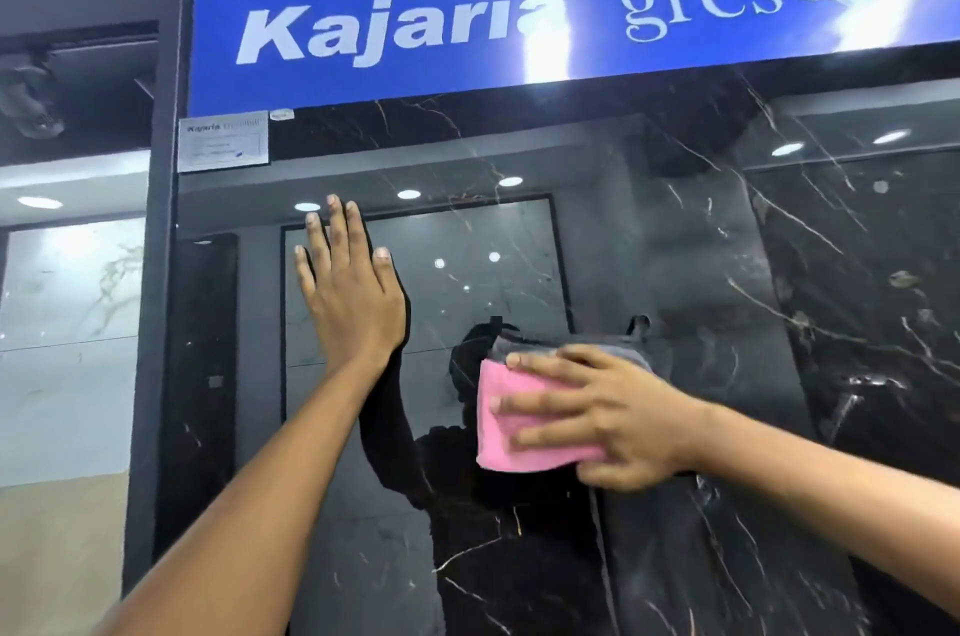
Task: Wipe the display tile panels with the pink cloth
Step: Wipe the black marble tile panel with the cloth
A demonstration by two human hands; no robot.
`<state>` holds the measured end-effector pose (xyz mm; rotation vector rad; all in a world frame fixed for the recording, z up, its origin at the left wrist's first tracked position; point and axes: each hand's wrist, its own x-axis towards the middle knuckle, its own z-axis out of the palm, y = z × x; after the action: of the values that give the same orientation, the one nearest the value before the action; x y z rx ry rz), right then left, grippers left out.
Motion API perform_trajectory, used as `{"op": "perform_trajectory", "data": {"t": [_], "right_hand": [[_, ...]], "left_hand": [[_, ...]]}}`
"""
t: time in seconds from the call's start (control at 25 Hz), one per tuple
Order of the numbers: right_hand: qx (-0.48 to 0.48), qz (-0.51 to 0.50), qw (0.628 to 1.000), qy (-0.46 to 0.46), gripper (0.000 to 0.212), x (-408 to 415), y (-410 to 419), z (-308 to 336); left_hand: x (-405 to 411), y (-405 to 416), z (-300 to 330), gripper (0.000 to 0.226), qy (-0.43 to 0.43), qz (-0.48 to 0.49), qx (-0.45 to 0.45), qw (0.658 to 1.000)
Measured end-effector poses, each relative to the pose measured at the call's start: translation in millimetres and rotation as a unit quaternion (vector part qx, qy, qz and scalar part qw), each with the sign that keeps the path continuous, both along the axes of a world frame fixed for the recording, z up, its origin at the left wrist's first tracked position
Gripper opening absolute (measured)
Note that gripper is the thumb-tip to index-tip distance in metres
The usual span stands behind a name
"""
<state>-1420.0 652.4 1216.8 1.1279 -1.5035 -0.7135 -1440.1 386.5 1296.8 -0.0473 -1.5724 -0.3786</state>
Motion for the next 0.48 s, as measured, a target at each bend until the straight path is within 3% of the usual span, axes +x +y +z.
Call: {"op": "perform_trajectory", "data": {"t": [0.04,0.08,0.12,0.2,0.24,0.28,0.36,0.44,0.48], "right_hand": [[0.011,0.004,0.999,0.03,0.062,0,9,18],[-0.067,0.005,0.996,0.05,0.062,-3,19,46],[-0.207,0.002,0.977,0.045,0.063,-4,31,81],[-0.454,-0.002,0.89,0.028,0.071,8,46,140],[-0.505,0.0,0.863,0.01,0.073,9,41,147],[-0.505,0.009,0.863,0.008,0.073,6,30,136],[-0.367,0.042,0.929,0.029,0.065,-1,-5,72],[-0.084,0.005,0.996,0.01,0.062,1,-28,-13],[0.034,-0.039,0.999,0.005,0.06,4,-28,-31]], "left_hand": [[0,0,0,0.056,0.001,-0.002,-0.004,1.0],[0,0,1,0.056,0.003,-0.003,-0.008,1.0],[-1,-1,1,0.056,0.005,-0.004,-0.008,1.0],[-2,-1,2,0.055,0.007,-0.005,-0.007,1.0],[-2,-1,1,0.055,0.006,-0.004,-0.007,1.0],[-3,0,1,0.055,0.005,-0.002,-0.009,1.0],[-2,-1,2,0.055,0.007,0.0,-0.013,1.0],[-2,-1,3,0.055,0.012,-0.004,-0.012,1.0],[-2,-1,1,0.055,0.01,-0.006,-0.013,1.0]]}}
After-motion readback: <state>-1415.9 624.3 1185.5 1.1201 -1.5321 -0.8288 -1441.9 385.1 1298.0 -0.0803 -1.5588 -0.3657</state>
